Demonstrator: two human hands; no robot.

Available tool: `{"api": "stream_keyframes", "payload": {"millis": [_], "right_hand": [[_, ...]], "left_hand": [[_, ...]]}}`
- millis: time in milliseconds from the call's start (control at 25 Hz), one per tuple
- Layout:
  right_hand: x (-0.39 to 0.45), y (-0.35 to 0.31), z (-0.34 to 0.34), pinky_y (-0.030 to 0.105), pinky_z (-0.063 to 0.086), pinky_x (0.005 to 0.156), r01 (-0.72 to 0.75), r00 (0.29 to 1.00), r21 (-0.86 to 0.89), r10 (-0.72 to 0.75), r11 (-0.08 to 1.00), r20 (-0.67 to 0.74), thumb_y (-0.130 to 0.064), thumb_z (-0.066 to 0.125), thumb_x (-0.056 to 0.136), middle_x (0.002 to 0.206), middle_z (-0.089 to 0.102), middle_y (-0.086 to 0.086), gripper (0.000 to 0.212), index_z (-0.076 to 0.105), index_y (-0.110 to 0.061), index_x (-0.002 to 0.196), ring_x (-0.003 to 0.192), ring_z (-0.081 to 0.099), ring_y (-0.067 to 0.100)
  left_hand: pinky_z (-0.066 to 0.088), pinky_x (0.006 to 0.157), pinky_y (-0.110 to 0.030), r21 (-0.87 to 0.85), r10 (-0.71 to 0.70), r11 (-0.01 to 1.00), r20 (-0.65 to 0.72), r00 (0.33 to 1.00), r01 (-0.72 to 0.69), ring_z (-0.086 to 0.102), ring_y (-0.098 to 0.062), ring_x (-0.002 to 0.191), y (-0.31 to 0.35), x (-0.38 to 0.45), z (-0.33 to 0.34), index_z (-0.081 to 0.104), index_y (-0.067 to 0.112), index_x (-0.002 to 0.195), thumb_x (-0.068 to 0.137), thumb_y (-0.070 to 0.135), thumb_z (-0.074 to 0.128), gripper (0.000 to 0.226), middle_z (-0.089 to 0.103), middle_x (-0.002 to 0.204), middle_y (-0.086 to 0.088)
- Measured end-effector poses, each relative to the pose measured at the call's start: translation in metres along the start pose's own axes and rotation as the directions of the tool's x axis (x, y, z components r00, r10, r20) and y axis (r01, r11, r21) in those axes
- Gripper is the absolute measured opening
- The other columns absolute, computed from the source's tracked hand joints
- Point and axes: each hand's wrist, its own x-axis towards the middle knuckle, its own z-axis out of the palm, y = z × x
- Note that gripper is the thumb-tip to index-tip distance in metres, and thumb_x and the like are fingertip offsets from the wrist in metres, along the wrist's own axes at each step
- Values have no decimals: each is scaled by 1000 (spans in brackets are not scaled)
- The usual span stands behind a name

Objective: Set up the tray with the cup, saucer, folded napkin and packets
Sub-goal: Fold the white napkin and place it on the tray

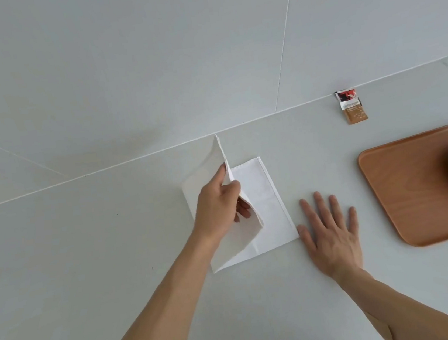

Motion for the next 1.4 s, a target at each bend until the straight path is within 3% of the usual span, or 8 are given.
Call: {"api": "stream_keyframes", "payload": {"millis": [160,280,560,680,800,960,1160,1400], "right_hand": [[0,-1,-2,55,-2,120,9,1000,17,-9,1000,-13,-56,13,98,165,7,-6,59,9,-39,154,151,-3,23],[0,0,0,55,-1,120,7,1000,17,-6,1000,-21,-56,14,99,164,7,-6,58,12,-39,153,151,-3,23],[1,0,2,55,0,119,7,999,34,-6,999,-37,-50,16,100,164,11,-5,55,14,-39,153,151,-2,22],[1,0,0,54,-1,120,0,999,31,2,1000,-36,-50,14,99,164,12,-5,55,16,-39,153,151,0,22],[0,-1,-1,54,0,120,0,999,19,0,1000,-42,-54,16,99,164,13,-5,56,17,-38,153,151,2,22],[1,0,-1,55,0,120,3,1000,6,-3,1000,-24,-61,11,97,164,10,-6,60,13,-39,153,151,-2,22],[0,3,1,54,-3,120,16,1000,-15,-16,1000,-12,-69,6,92,164,6,-7,68,7,-40,154,151,-7,21],[1,3,2,56,1,120,20,1000,-11,-20,1000,-14,-70,8,92,164,12,-5,69,12,-39,154,151,-2,22]], "left_hand": [[59,62,-42,243,-163,962,151,975,123,71,-24,60,-29,25,77,40,20,122,90,14,37,33,73,66,-8],[57,78,-41,400,-237,901,131,963,167,71,-23,73,-49,28,98,16,22,149,95,21,36,58,75,69,-5],[55,80,-43,426,-244,891,157,957,157,69,-25,77,-52,30,100,3,25,154,93,39,43,74,73,76,-2],[53,75,-41,520,-53,854,161,986,-39,64,-21,86,-60,15,88,22,25,152,95,35,47,63,65,83,6],[52,70,-37,659,309,666,183,933,-350,59,-20,91,-84,-7,66,55,23,133,92,28,57,41,62,93,4],[47,85,-44,797,489,513,33,872,-318,57,-27,105,-95,18,26,65,20,117,86,24,66,31,64,110,-1],[32,99,-46,882,214,469,-163,963,45,44,-30,122,-86,71,-35,57,18,129,92,32,56,39,56,126,-6],[33,81,-36,794,10,592,-179,984,138,42,-29,115,-87,91,-65,65,19,101,92,30,54,18,56,114,-5]]}}
